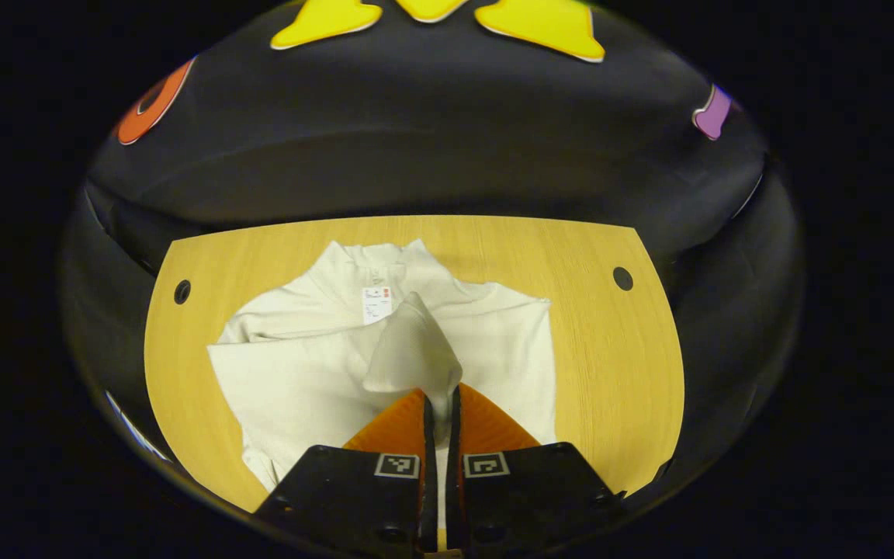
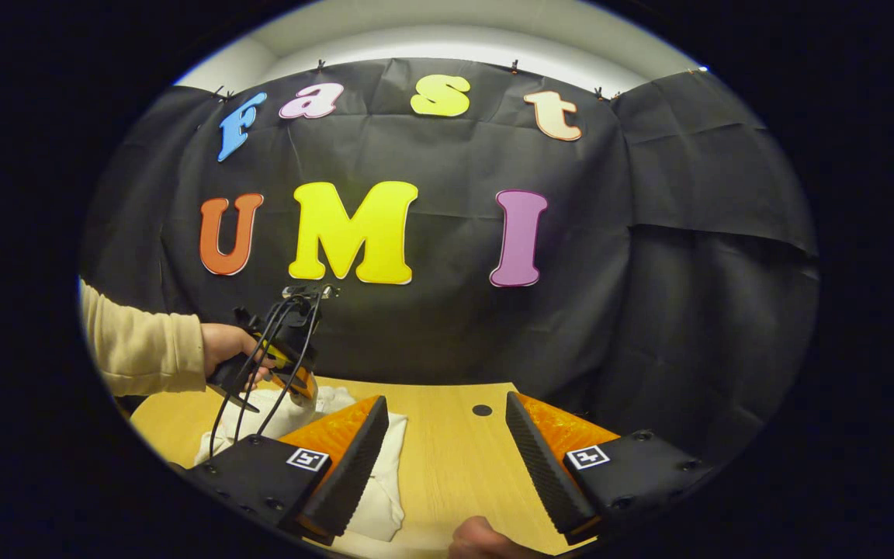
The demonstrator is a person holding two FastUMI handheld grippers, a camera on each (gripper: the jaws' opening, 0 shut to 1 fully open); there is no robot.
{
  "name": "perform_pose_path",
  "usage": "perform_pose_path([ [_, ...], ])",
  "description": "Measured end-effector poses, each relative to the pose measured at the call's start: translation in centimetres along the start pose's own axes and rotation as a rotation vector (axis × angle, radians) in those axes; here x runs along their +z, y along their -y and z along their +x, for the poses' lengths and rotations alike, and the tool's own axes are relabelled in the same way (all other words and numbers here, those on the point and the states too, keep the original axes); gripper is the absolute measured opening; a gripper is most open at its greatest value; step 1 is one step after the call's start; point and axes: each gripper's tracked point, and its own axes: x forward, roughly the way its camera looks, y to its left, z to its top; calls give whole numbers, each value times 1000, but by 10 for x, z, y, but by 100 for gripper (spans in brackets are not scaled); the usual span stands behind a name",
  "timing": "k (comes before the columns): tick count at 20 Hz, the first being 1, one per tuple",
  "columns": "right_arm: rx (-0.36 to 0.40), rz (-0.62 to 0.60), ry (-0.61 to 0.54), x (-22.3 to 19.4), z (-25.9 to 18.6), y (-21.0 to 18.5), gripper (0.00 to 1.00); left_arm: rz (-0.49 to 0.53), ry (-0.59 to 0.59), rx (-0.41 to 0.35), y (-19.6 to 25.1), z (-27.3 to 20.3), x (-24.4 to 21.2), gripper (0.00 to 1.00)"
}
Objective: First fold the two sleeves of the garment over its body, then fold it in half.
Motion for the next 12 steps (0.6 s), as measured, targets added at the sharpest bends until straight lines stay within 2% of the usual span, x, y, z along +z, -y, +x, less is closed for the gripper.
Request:
perform_pose_path([
  [4,-17,-17,-31,-10,1,13,95,37,-23,-43,64,24,7,10],
  [8,-27,-26,-56,-19,-3,23,95,-52,-81,-65,100,50,9,13],
  [10,-33,-18,-71,-23,-2,26,95,-86,-84,-83,73,65,-29,20],
  [11,-35,-12,-77,-24,0,27,95,-97,-73,-95,98,62,5,28],
  [12,-38,-5,-81,-26,0,28,95,-101,-55,-95,103,56,10,33],
])
